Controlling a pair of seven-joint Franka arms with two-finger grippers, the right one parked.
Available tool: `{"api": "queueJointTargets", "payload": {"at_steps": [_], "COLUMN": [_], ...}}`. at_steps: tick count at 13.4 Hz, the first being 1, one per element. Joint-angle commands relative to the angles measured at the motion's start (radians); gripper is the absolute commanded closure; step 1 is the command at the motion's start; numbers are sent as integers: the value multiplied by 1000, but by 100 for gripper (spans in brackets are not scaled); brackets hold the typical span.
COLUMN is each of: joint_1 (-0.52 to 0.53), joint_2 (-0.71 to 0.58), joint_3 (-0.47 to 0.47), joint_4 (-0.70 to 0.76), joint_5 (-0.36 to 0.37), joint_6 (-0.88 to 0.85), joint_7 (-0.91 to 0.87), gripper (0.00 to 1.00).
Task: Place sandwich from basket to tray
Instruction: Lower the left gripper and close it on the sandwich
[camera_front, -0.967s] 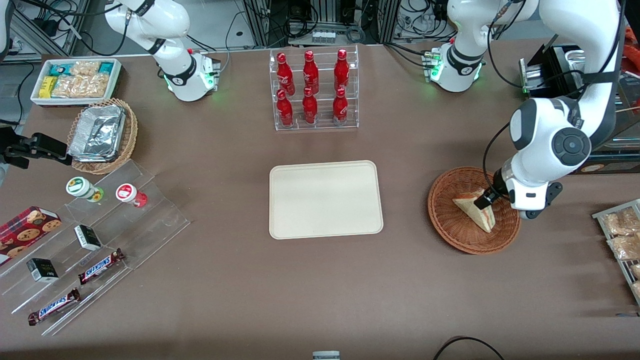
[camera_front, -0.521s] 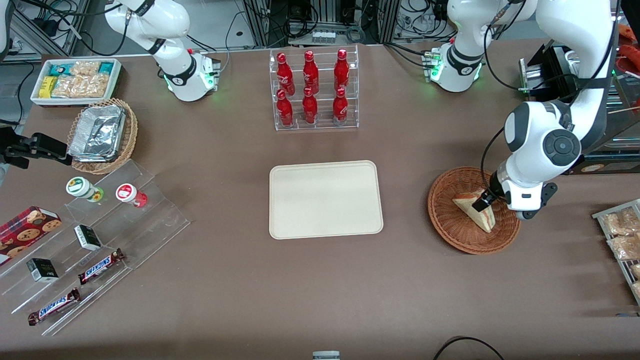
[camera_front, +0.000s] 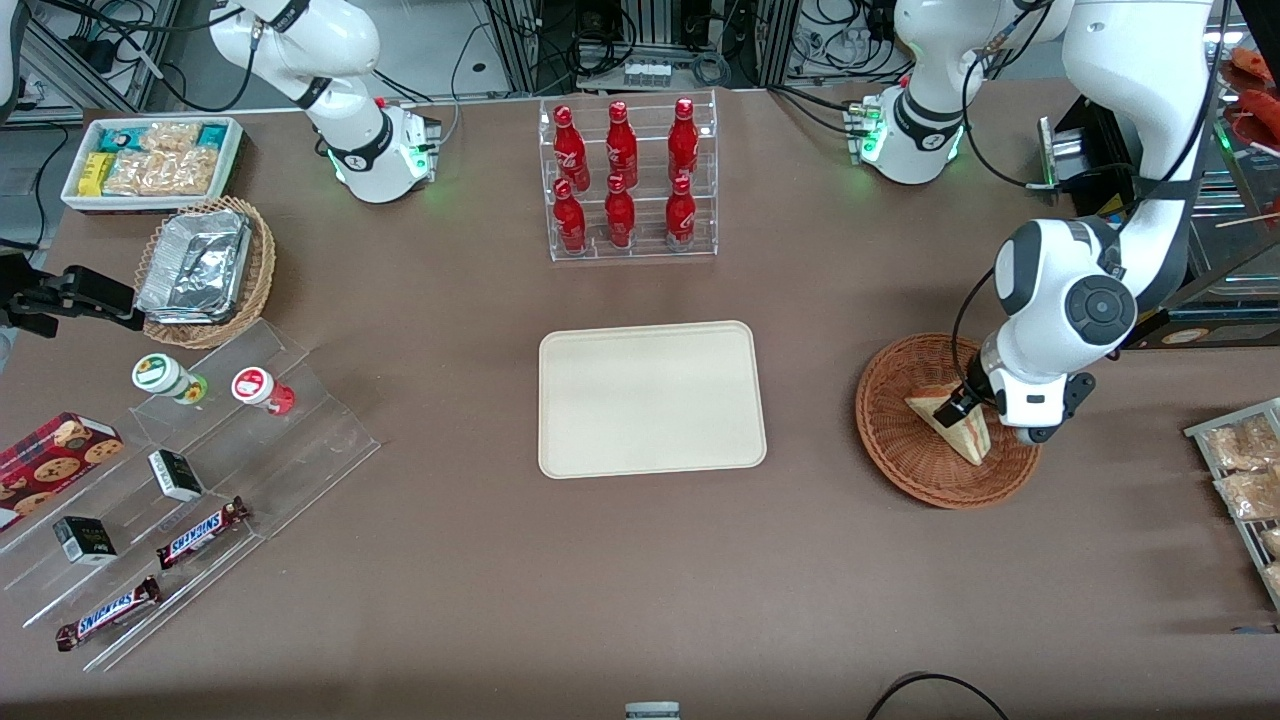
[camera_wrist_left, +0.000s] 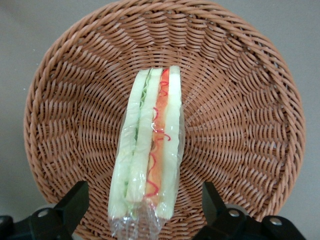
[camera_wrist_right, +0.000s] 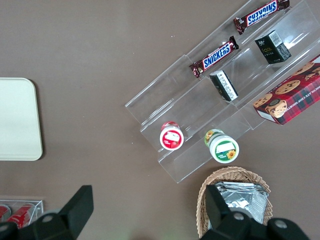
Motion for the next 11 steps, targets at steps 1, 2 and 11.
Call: {"api": "queueJointTargets", "payload": {"at_steps": [1, 2, 11], "joint_1": [0, 0, -34], "joint_2": [15, 18, -47], "joint_3": [-2, -2, -38], "joint_4": [-21, -22, 99], "joint_5": [20, 20, 27], "joint_6": [54, 55, -200], "joint_7": [-27, -32, 54], "gripper": [3, 34, 100]}}
